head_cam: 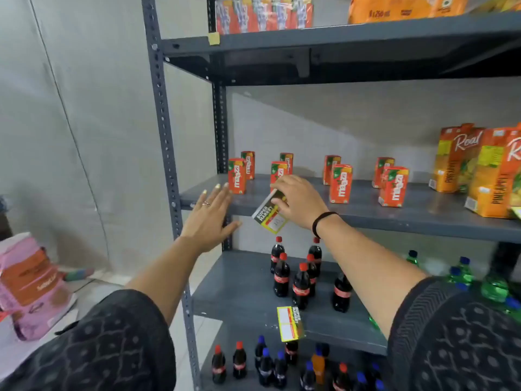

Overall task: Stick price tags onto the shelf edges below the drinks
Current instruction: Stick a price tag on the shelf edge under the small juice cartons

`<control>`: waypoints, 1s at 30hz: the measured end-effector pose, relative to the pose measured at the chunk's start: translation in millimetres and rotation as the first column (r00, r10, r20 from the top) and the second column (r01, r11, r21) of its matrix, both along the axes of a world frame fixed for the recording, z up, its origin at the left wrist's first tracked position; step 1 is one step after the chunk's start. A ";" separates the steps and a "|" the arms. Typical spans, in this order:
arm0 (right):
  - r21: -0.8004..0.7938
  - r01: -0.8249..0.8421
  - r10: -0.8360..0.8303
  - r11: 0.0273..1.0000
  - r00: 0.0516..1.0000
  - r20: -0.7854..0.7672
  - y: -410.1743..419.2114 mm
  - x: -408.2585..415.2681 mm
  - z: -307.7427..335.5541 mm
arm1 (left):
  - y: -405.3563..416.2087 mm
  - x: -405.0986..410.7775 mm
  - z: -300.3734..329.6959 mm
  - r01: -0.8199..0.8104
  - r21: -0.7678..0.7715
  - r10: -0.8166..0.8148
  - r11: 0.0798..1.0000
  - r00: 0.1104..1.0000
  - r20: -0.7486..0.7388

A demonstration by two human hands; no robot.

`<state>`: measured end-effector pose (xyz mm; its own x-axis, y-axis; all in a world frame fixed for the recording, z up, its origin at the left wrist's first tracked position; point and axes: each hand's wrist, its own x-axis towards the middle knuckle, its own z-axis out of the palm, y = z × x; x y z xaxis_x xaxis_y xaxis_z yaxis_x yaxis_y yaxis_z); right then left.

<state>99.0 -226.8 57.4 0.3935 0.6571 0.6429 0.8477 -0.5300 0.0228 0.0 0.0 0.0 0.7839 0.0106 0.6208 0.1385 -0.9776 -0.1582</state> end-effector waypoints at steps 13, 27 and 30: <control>-0.323 0.315 -0.296 0.892 0.949 0.108 62.5 11.9 -2.7 | 58.2 59.7 -30.3 0.165 0.090 -0.159 0.982 0.984 -0.078; -0.024 0.226 -0.218 0.974 0.897 -0.384 48.9 -1.0 -8.2 | 57.1 86.0 -29.8 0.153 0.061 -0.153 0.986 0.988 -0.012; 0.092 0.242 -0.174 0.966 0.871 -0.460 42.0 -1.7 -27.5 | 55.1 86.3 -31.0 0.161 0.028 -0.161 0.987 0.987 0.008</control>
<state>97.3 -184.8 29.9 0.7770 0.4433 0.4468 0.6195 -0.6641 -0.4185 86.3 55.1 -31.0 0.7675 -0.1326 0.6272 -0.0189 -0.9826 -0.1846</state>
